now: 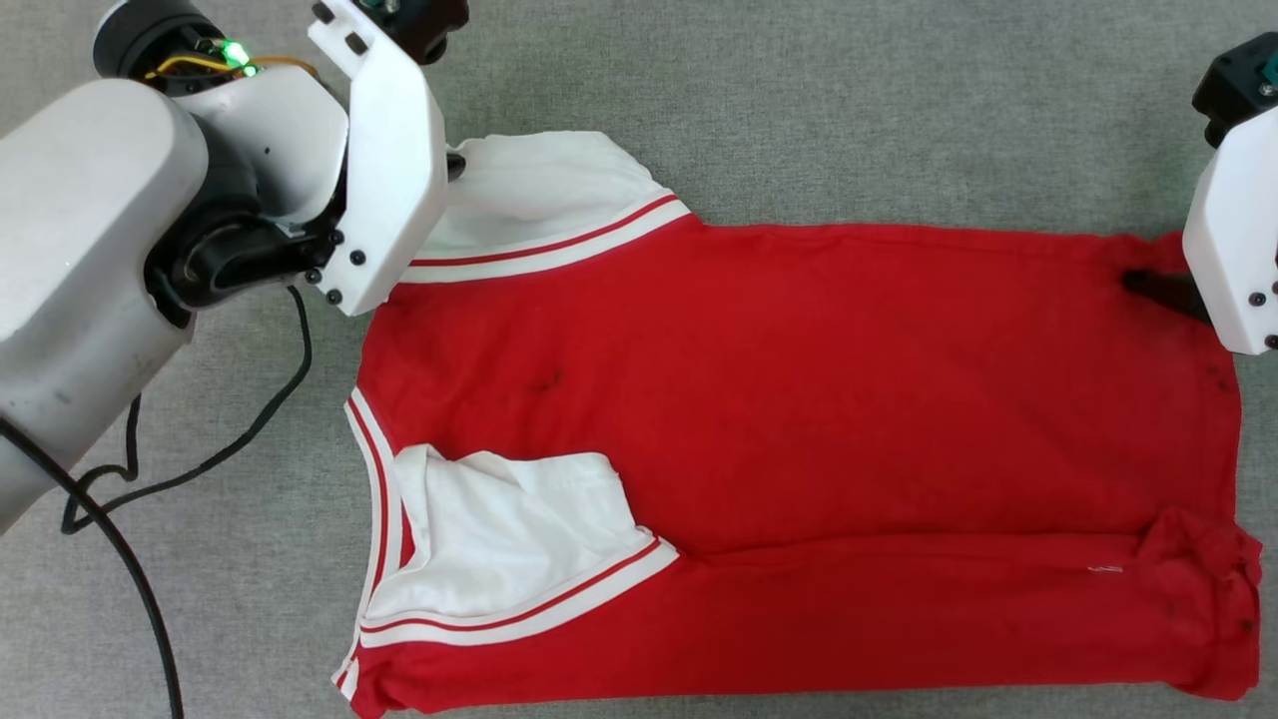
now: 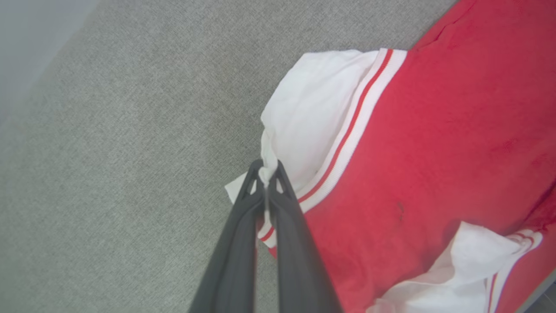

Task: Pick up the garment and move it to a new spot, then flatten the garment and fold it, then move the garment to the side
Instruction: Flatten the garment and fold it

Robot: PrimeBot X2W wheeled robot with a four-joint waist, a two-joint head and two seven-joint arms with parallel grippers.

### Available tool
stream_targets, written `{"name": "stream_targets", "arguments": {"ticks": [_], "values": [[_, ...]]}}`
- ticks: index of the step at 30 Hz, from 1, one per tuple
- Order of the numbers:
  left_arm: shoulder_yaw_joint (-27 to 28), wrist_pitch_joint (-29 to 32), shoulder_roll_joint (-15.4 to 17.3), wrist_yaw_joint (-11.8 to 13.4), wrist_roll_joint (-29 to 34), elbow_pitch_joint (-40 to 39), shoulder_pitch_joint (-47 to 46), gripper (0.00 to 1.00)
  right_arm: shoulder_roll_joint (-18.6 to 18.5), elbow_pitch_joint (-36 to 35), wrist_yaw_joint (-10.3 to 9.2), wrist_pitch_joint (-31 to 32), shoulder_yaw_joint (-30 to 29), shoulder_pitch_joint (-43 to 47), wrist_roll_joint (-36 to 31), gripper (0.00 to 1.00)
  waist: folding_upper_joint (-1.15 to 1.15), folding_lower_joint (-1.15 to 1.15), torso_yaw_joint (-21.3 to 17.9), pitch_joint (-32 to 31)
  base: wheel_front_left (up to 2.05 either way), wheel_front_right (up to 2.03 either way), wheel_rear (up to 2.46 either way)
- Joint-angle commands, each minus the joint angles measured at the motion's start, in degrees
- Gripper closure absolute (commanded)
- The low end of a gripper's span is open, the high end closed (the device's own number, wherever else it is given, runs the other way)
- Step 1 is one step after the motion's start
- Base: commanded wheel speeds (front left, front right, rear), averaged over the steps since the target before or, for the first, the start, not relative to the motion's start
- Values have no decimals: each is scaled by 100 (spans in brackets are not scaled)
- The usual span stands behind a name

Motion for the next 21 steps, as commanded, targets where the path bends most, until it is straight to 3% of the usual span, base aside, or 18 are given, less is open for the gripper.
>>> {"name": "stream_targets", "arguments": {"ticks": [1,2,3,10,21], "values": [[-41,-75,-13,-3,1,23,-57,100,186,191,0,-101,250,319,69,8,0,0,23,24,0,0,0],[-57,-114,-11,-3,0,39,-57,100,189,208,-1,-265,262,323,41,93,0,0,21,10,0,0,0],[-76,-158,-8,-3,-10,57,-38,100,197,247,-1,-412,252,323,30,100,0,0,16,-21,0,0,0],[-85,-545,170,-3,-189,132,183,100,5,200,0,-1172,310,326,271,100,0,0,-95,-497,0,0,0],[-268,-806,715,36,-309,-434,782,100,-459,-347,-1,-2216,650,834,567,100,0,0,-206,-1274,0,0,0]]}}
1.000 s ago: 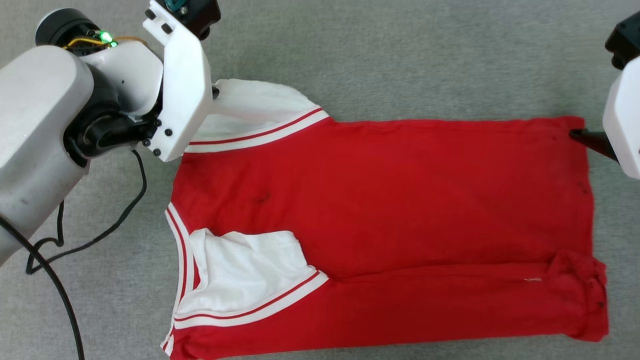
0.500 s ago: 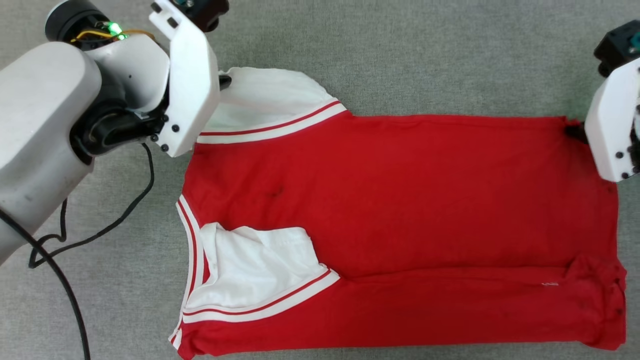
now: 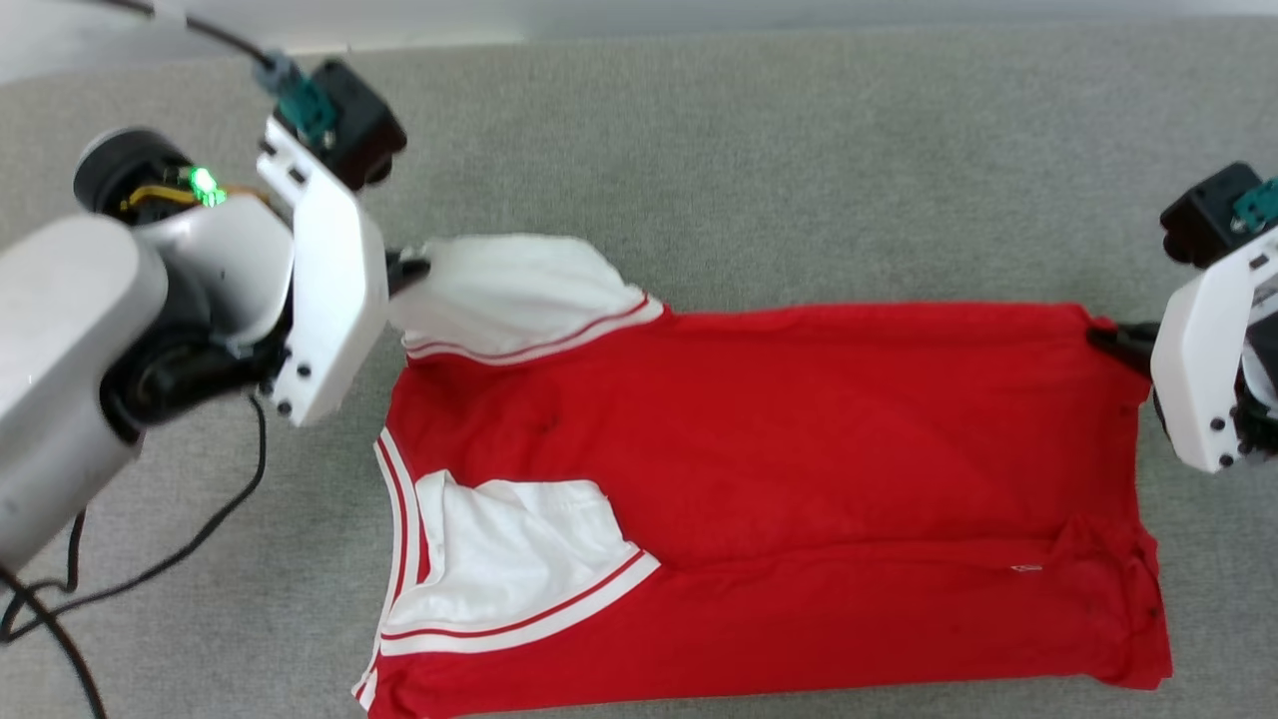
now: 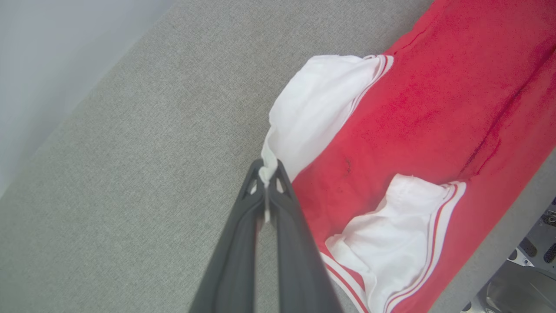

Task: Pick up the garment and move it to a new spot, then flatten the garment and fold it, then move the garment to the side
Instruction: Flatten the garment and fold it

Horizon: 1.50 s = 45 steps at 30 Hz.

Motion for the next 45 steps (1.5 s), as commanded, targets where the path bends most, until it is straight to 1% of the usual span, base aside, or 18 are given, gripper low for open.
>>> {"name": "stream_targets", "arguments": {"ticks": [1,5,8,14,19,22,25,29,30,31,32,33,34,37,40,43,45], "values": [[-42,-41,74,30,-8,-84,153,100,-38,-37,-2,-85,34,98,35,100,0,0,-49,-207,0,0,0],[-155,-121,299,194,-64,-491,542,100,-172,-184,-2,-312,192,431,134,100,0,0,-46,-486,0,0,0],[-261,-157,461,367,-92,-732,848,100,-248,-283,-2,-474,244,703,221,100,0,0,-33,-673,0,0,0],[-491,-250,746,609,-191,-1167,1509,100,-417,-415,-2,-709,299,1319,402,100,0,0,-23,-937,0,0,0],[-650,-444,871,769,-294,-1351,2171,100,-450,-473,-2,-800,352,1776,423,100,0,0,-39,-1004,0,0,0],[-732,-476,857,796,-238,-1298,2533,100,-400,-459,-2,-840,399,1958,348,100,0,0,-41,-952,0,0,0],[-782,-522,693,770,-273,-1131,2857,100,-279,-344,-2,-815,479,2093,277,100,0,0,-41,-870,0,0,0],[-794,-664,465,708,-251,-797,3059,100,-128,-120,-3,-837,540,2110,174,100,0,0,-43,-802,0,0,0],[-789,-724,418,692,-225,-734,3062,93,-102,-70,-3,-867,542,2097,127,100,0,0,-39,-798,0,0,0],[-770,-828,382,671,-139,-679,3038,11,-77,-29,-4,-901,521,2071,100,88,0,0,-42,-801,0,0,0],[-747,-919,355,684,-104,-619,3016,0,-56,-3,-5,-938,494,2056,99,32,0,0,-44,-812,0,0,0],[-749,-985,354,665,-45,-588,3003,0,-32,-11,-5,-996,453,2036,126,0,0,0,-50,-839,0,0,0],[-737,-1055,377,657,16,-582,2986,0,-16,-38,-5,-1050,400,2016,155,0,0,0,-62,-872,0,0,0],[-608,-1340,448,773,109,-668,2987,0,-73,-177,-4,-1222,264,1987,194,0,0,0,-85,-1001,0,0,0],[-438,-1753,576,989,268,-836,3000,0,-80,-354,-4,-1472,1,1993,314,0,0,0,-107,-1119,0,0,0],[-237,-2329,658,1381,552,-995,3044,0,-121,-510,-4,-1763,-330,2015,353,0,0,0,-114,-1181,0,0,0],[-91,-2737,650,1701,684,-1066,3146,0,-133,-546,-3,-1983,-590,2075,315,0,0,0,-111,-1201,0,0,0]]}}
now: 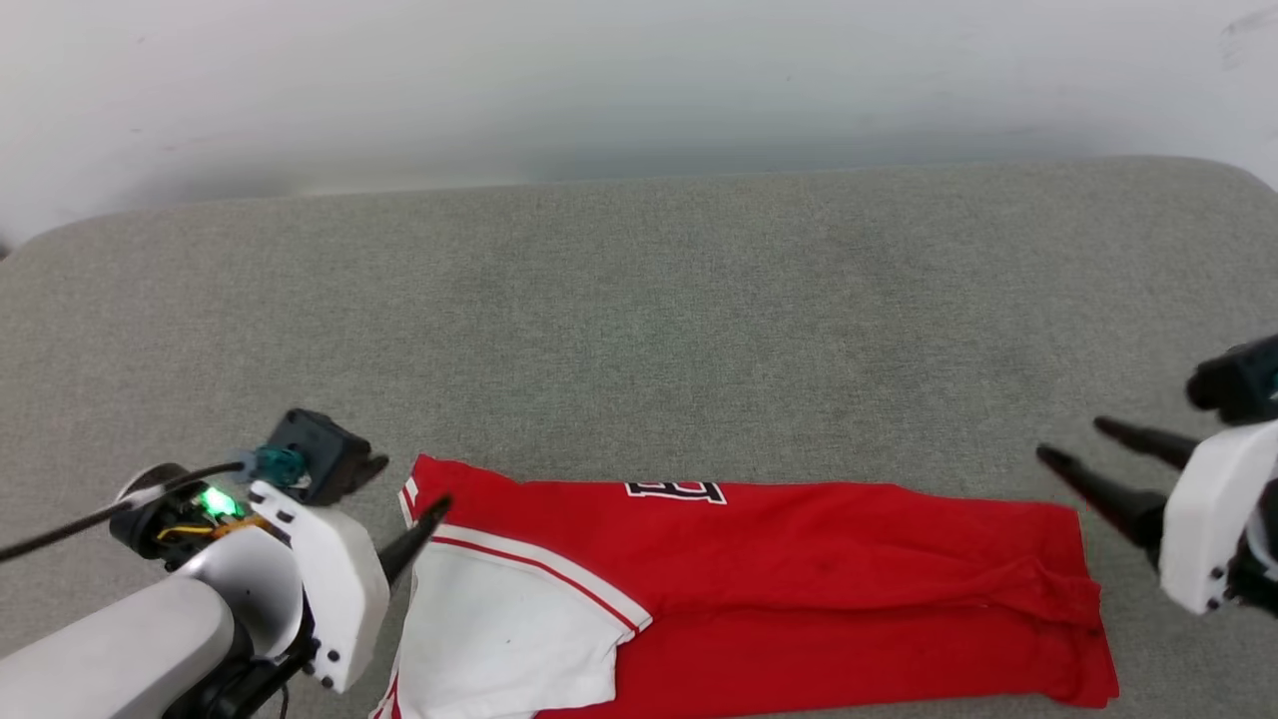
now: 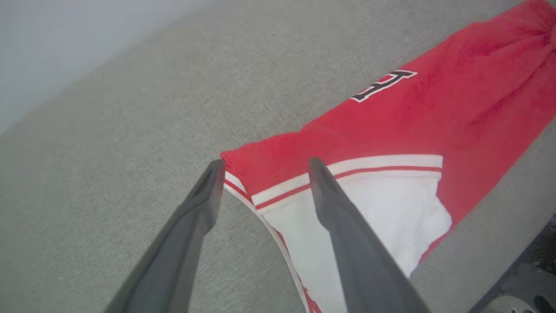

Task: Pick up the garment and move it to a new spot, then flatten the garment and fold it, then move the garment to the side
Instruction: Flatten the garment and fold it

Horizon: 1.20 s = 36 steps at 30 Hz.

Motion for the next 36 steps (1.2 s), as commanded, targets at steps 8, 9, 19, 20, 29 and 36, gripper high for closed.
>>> {"name": "stream_targets", "arguments": {"ticks": [8,9,19,20,29,36], "values": [[774,-1982,-278,1387,86,8,715,0,237,500,-6,-749,-1279,666,30,0,0,1,45,35,0,0,0],[854,-2168,-299,1525,106,41,810,0,290,575,-6,-768,-1387,777,38,0,0,1,46,45,0,0,0],[2068,-2587,-984,2566,941,22,1834,0,892,1059,-5,-363,-1928,1607,160,0,0,1,143,200,0,0,0],[2256,-2585,-1092,2611,1110,13,1978,0,969,1077,-5,-285,-1923,1656,183,0,0,1,154,217,0,0,0],[3888,-2584,-2345,2328,2545,-51,3151,0,1563,1150,-3,356,-1577,1991,391,0,0,1,256,342,0,0,0],[4800,-2585,-3297,1958,3633,-92,3852,0,1848,1132,7,741,-1185,2083,431,0,0,1,323,364,0,0,0]]}}
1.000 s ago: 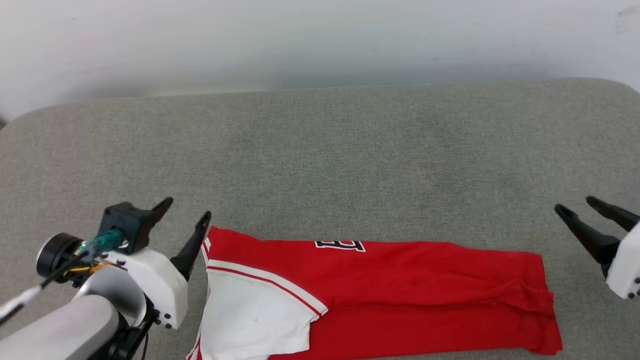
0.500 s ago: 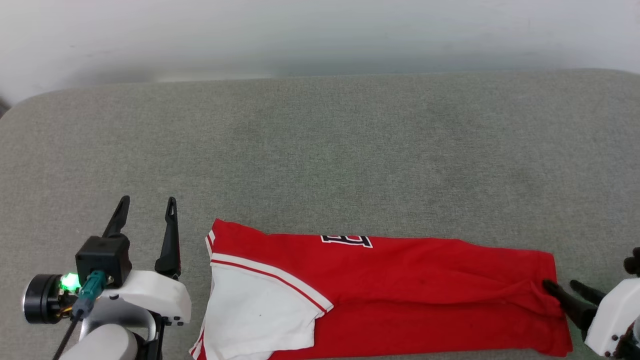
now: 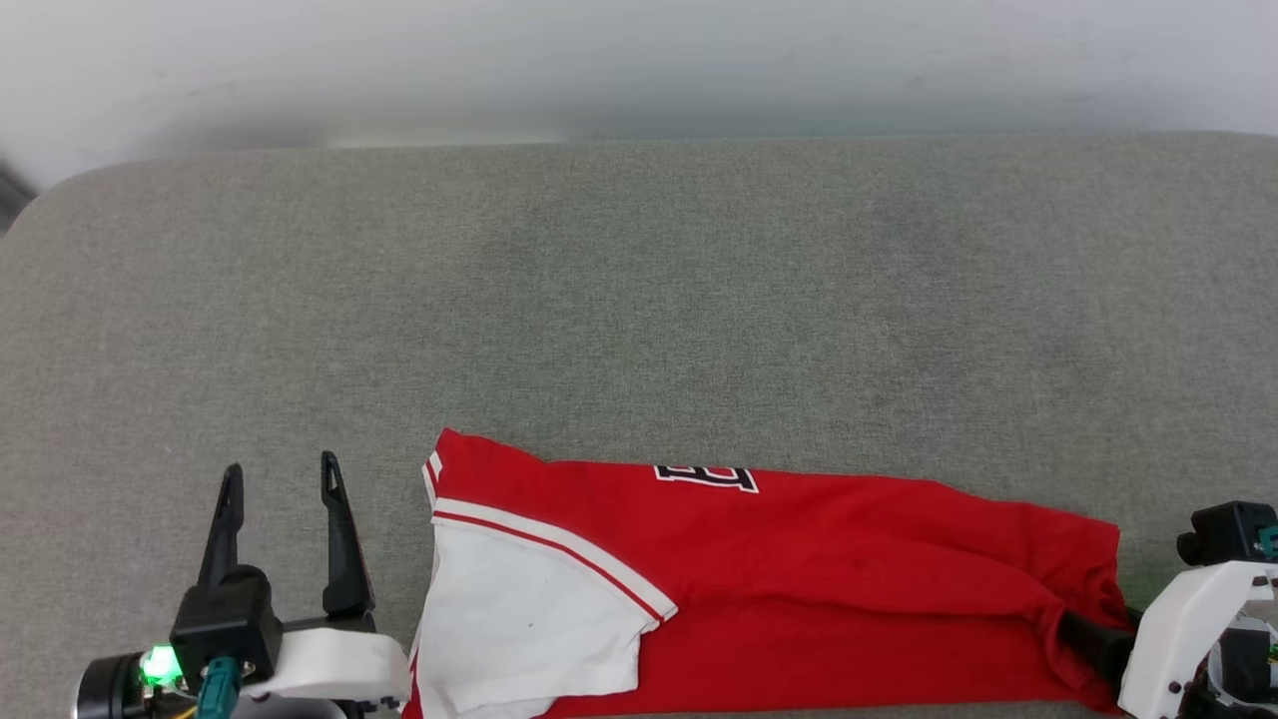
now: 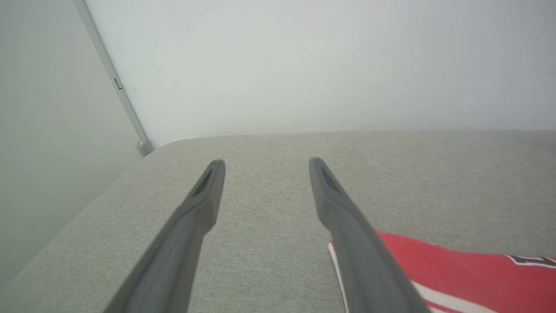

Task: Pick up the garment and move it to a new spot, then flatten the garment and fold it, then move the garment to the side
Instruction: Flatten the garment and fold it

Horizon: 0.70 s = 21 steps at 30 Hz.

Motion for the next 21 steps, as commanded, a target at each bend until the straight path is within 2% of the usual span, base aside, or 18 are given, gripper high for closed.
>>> {"name": "stream_targets", "arguments": {"ticks": [1,2,3,4,5,7,8,10,12,21], "values": [[174,-26,-245,-111,218,40,181,0,450,149,25,296,452,330,0,0,0,1,17,-6,0,0,0],[264,-26,-361,-185,347,51,246,0,450,155,27,307,473,306,-20,27,0,1,23,-16,0,0,0],[346,-26,-483,-247,465,71,302,0,443,162,27,273,464,278,-42,71,0,1,33,-33,0,0,0],[429,-26,-600,-303,578,83,365,0,433,162,27,259,448,251,-38,83,0,1,38,-49,0,0,0],[512,-26,-723,-351,676,85,446,0,408,147,27,263,440,229,-37,100,0,1,42,-70,0,0,0],[591,-26,-837,-410,771,83,524,0,353,147,27,236,408,205,-56,100,0,1,46,-97,0,0,0],[744,-27,-1026,-518,957,70,637,0,215,154,12,191,302,165,-67,100,0,1,51,-149,0,0,0],[864,-27,-1197,-630,1130,61,738,0,73,137,12,160,214,130,-79,100,0,1,63,-200,0,0,0],[931,-27,-1268,-684,1196,59,790,0,5,117,11,173,187,114,-88,100,0,1,64,-219,0,0,0],[1208,-27,-1629,-1085,1722,134,1027,0,-754,85,9,341,-357,-39,-63,100,0,1,62,-404,0,0,0]]}}
